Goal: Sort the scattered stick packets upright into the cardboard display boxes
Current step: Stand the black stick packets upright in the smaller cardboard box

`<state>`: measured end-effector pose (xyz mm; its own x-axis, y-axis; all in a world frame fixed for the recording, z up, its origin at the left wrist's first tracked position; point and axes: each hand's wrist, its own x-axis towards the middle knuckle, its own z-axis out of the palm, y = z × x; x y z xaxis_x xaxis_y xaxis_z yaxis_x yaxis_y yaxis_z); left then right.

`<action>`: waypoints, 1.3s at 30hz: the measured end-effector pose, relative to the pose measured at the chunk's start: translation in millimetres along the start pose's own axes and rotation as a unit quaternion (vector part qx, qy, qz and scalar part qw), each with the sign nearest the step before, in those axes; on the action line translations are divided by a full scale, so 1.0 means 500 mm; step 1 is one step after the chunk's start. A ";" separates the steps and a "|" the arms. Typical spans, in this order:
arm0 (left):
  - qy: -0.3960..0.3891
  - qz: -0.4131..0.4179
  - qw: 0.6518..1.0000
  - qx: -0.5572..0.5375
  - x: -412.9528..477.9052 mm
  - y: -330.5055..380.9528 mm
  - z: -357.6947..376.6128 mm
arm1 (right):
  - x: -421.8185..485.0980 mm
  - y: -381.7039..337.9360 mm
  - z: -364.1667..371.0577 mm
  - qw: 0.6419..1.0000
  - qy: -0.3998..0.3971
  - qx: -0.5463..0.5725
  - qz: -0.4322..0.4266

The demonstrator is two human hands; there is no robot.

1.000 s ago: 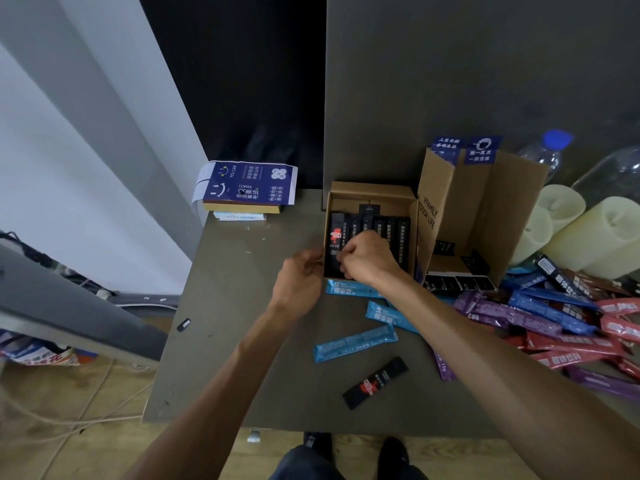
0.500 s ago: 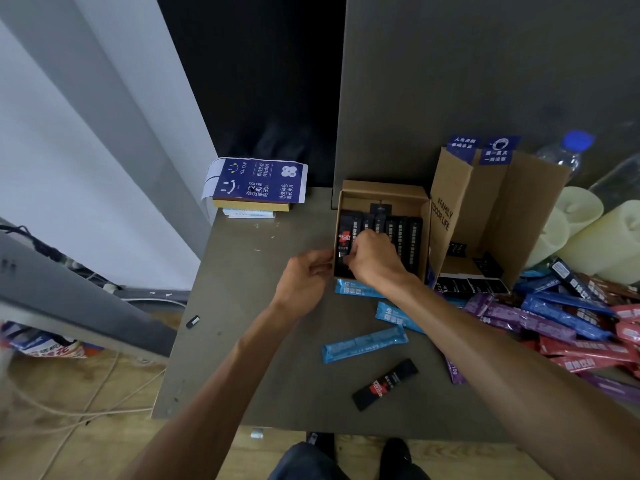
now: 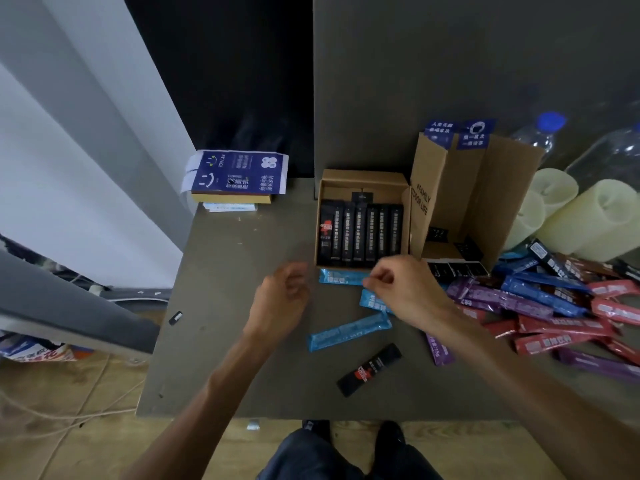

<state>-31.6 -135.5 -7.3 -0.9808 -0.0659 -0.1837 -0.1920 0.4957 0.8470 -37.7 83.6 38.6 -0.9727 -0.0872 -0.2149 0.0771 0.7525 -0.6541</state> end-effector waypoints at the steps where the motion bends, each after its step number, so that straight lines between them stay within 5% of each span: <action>1: 0.000 0.005 1.000 0.022 -0.014 0.001 0.001 | -0.023 0.016 -0.006 1.000 -0.021 0.002 -0.002; 8: -0.050 0.103 0.987 0.117 -0.124 0.034 0.054 | -0.120 0.116 0.010 0.996 -0.088 -0.030 0.006; 14: -0.139 0.069 0.950 0.269 -0.207 0.031 0.127 | -0.149 0.143 0.042 0.996 -0.058 -0.071 -0.007; 21: -0.106 0.065 0.954 0.271 -0.215 0.032 0.138 | -0.155 0.142 0.033 0.987 -0.104 -0.108 -0.064; 27: -0.064 -0.024 0.996 0.054 -0.173 0.051 0.111 | -0.153 0.128 0.000 0.993 -0.114 0.027 -0.008; 31: -0.023 -0.098 0.977 -0.187 -0.143 0.086 0.091 | -0.152 0.119 -0.014 0.978 -0.166 0.119 0.043; 39: -0.007 -0.050 0.983 -0.177 -0.102 0.114 0.074 | -0.120 0.065 0.002 0.980 -0.137 0.146 0.009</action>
<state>8.9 -71.9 31.7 -0.9561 -0.0856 -0.2804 -0.2908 0.1550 0.9442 23.4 112.5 29.5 -0.8785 -0.2780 -0.3886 0.1920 0.5394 -0.8199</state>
